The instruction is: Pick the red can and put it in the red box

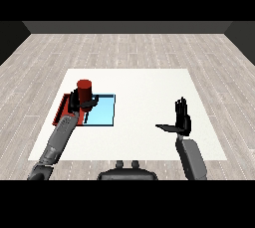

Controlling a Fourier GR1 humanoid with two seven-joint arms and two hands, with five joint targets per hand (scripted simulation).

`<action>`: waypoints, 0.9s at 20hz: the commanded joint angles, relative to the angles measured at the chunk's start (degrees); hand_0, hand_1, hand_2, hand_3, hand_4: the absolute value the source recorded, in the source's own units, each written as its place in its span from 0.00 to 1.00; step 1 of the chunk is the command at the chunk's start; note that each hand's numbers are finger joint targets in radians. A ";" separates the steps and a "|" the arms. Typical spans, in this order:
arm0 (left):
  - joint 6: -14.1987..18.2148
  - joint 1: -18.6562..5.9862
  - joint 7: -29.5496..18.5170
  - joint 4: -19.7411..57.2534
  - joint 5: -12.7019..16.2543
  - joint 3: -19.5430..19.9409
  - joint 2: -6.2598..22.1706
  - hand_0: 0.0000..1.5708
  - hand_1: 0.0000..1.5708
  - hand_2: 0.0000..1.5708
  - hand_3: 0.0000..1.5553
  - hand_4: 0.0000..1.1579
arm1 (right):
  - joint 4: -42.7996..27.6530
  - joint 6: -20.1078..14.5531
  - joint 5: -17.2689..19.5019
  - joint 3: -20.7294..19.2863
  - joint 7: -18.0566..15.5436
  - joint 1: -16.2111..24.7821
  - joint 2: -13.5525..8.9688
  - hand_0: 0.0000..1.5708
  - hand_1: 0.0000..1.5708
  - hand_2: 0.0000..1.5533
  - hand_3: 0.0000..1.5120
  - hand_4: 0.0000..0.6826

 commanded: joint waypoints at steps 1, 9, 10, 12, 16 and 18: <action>-0.81 -4.31 2.78 10.56 -1.91 2.85 1.83 0.98 0.98 0.93 0.93 0.94 | 0.95 0.88 0.33 0.36 -0.10 2.00 0.35 0.00 0.00 0.00 0.00 0.00; -4.61 -6.82 -9.74 38.51 0.87 11.69 3.35 1.00 1.00 1.00 0.96 0.94 | 6.88 4.31 -0.38 -4.03 -4.94 -1.86 -1.91 0.00 0.00 0.00 0.00 0.00; -2.75 -5.64 -12.38 41.39 -0.29 11.58 2.64 1.00 1.00 1.00 0.96 0.93 | 8.90 3.14 1.40 -1.65 -6.34 -4.21 0.79 0.00 0.00 0.00 0.00 0.00; 0.08 -9.33 -11.05 47.70 -2.77 11.21 1.63 1.00 1.00 1.00 0.97 0.90 | 6.65 5.70 0.22 -3.29 -7.33 -0.43 -1.66 0.00 0.00 0.00 0.00 0.00; 0.79 -13.41 -5.70 57.36 -5.15 10.87 3.45 0.64 0.64 0.68 0.78 0.81 | 5.59 3.90 1.31 -3.99 -6.99 -2.90 -2.06 0.00 0.00 0.00 0.00 0.00; -0.34 -13.53 -6.13 60.92 -5.77 10.77 4.19 0.21 0.21 0.29 0.21 0.62 | 3.53 4.21 2.01 -3.42 -8.03 -0.57 -2.39 0.00 0.00 0.00 0.00 0.00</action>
